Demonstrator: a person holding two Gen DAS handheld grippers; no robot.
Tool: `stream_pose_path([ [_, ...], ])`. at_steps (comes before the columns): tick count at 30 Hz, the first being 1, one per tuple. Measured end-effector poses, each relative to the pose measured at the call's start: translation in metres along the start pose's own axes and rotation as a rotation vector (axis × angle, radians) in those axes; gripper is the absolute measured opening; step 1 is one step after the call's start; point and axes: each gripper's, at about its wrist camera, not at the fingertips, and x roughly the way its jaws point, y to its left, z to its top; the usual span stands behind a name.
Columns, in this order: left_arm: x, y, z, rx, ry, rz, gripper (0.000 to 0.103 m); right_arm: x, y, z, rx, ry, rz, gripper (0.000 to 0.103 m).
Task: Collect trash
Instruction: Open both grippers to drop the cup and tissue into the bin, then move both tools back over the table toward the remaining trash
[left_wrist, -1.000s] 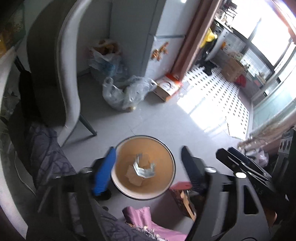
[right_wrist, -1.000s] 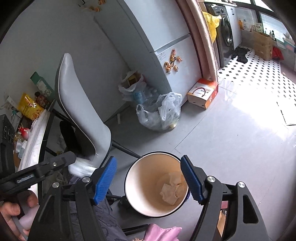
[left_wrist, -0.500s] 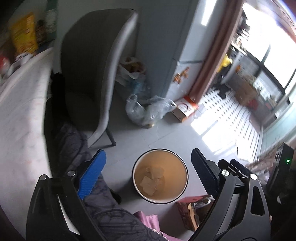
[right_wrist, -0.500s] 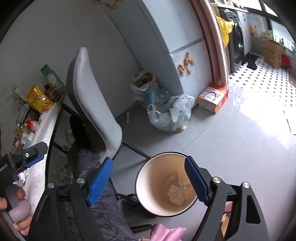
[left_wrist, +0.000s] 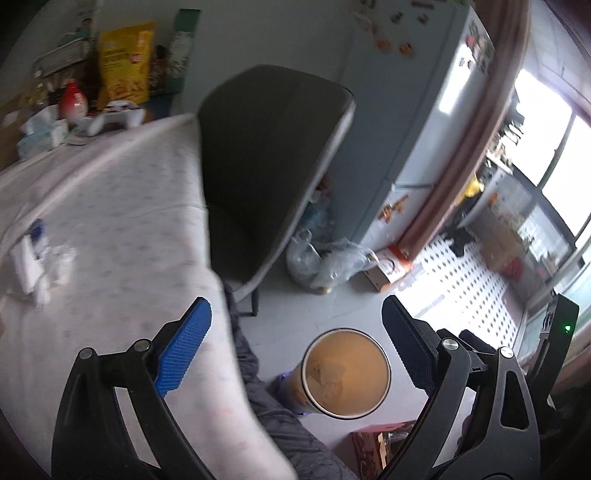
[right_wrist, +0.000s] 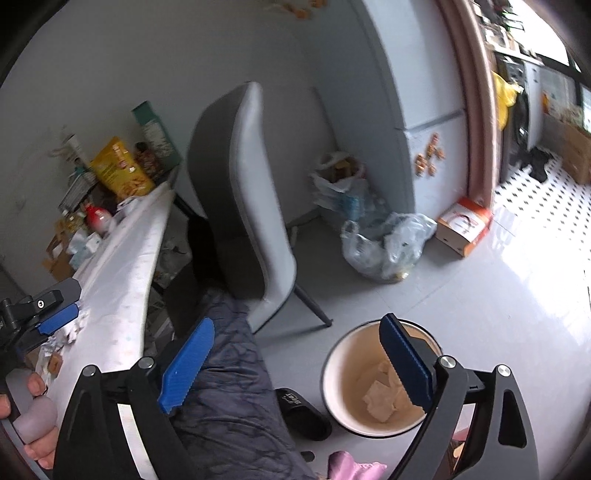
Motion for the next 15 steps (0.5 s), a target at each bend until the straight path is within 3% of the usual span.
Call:
stream_pose_path([
  [15, -0.080, 0.098, -0.017, -0.126, -0.128, 0.097, 0.094, -0.011, 0.111, -0.005, -0.158, 0.006, 0.121, 0.090],
])
